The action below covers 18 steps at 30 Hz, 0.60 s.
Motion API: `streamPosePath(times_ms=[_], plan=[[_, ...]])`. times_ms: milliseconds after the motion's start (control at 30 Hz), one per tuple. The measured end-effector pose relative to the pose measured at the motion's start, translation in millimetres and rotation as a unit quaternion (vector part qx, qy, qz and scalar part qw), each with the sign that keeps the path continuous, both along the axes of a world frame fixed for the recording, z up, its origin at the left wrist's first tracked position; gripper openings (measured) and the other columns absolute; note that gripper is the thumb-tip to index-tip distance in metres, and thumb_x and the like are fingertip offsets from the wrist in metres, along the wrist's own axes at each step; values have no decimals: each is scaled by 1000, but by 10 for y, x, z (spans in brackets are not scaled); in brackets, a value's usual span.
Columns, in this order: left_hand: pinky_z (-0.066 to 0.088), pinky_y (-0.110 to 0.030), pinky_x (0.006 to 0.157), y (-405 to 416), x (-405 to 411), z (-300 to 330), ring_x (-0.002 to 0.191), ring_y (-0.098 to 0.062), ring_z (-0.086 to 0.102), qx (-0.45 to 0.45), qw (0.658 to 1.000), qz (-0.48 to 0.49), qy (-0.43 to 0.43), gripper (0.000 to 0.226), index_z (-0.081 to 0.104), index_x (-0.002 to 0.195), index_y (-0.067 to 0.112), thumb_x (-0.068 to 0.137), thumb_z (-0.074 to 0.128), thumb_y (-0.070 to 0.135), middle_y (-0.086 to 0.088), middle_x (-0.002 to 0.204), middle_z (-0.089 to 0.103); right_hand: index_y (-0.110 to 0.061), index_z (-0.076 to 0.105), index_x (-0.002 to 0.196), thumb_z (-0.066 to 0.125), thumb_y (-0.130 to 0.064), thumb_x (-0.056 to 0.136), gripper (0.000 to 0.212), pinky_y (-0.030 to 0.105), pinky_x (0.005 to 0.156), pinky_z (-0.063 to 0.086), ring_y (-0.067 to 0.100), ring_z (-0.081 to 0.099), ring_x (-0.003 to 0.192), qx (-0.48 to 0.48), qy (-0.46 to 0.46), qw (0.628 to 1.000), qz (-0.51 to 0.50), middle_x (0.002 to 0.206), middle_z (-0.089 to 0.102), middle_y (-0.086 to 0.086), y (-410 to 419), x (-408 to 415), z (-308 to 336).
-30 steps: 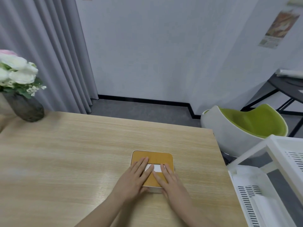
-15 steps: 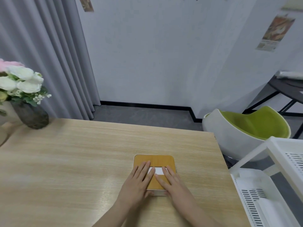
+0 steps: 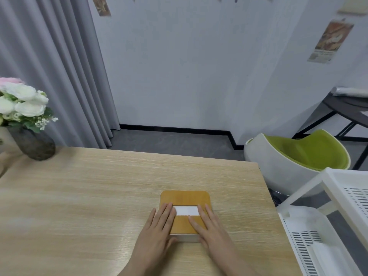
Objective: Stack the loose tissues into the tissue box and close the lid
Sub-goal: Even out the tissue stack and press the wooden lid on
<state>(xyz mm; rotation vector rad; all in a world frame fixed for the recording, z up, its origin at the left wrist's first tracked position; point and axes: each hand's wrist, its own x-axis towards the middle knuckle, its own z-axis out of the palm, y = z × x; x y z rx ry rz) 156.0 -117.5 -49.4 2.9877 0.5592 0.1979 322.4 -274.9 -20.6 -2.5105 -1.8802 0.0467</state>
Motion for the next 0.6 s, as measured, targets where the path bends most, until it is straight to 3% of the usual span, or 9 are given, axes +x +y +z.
streamPosePath(times_ms=[100,167,267,333,400,433,500,567,600], plan=[[18,-38,117,48,-15,-30,146,-24,22,-26,1000,-2,-4,69,46,142,4,95,36,53,-12,152,40,-36,46,139,88,-37,61,88,34,99,41,26,11,143,1,20,1000,-8,146,47,8,-7,-24,-53],[18,-37,117,80,-7,-46,146,-22,21,-28,999,-12,-9,69,49,140,4,93,38,53,-12,150,44,-34,40,142,82,-38,69,84,37,112,32,25,11,144,-15,41,999,-11,150,40,8,-22,-58,-54],[14,-37,119,120,26,11,141,-24,33,-14,999,-36,-3,69,59,133,5,89,40,55,-11,143,53,-33,47,139,45,-53,89,54,40,116,12,24,21,144,-32,52,998,2,153,37,8,-31,-70,-51],[14,-37,118,142,37,75,131,-23,51,-9,999,-40,16,69,65,127,7,88,41,58,-9,137,59,-31,59,130,27,-64,95,57,39,113,13,20,40,137,-80,83,993,-12,146,47,6,48,-17,12],[21,-39,114,152,53,128,123,-22,59,-27,999,-31,34,69,69,122,9,90,39,62,-7,132,63,-31,58,132,10,-65,96,69,36,113,15,17,41,137,-59,74,995,-23,150,35,3,170,73,176],[24,-39,111,161,77,154,121,-21,61,-40,998,-25,35,68,70,120,10,93,36,62,-6,129,65,-29,48,140,9,-66,94,71,36,115,14,16,26,144,-54,77,995,-19,154,17,2,243,136,254],[24,-35,111,184,141,213,115,-18,65,-44,998,-22,28,67,74,113,13,95,31,62,-4,122,69,-29,22,152,30,-58,95,64,35,121,6,10,-11,146,-83,116,990,11,155,-14,-3,371,254,353],[27,-28,111,244,205,292,107,-15,69,-53,996,-59,46,57,76,109,20,85,45,62,1,115,72,-31,15,153,53,-41,95,71,31,121,7,10,-13,147,-145,160,976,32,160,-13,-4,490,296,457],[35,-22,105,282,231,333,104,-13,70,-58,994,-72,61,54,75,110,24,75,60,63,3,113,73,-31,14,154,59,-35,92,76,30,120,8,11,-10,148,-148,174,973,43,162,-8,-4,531,302,474]])
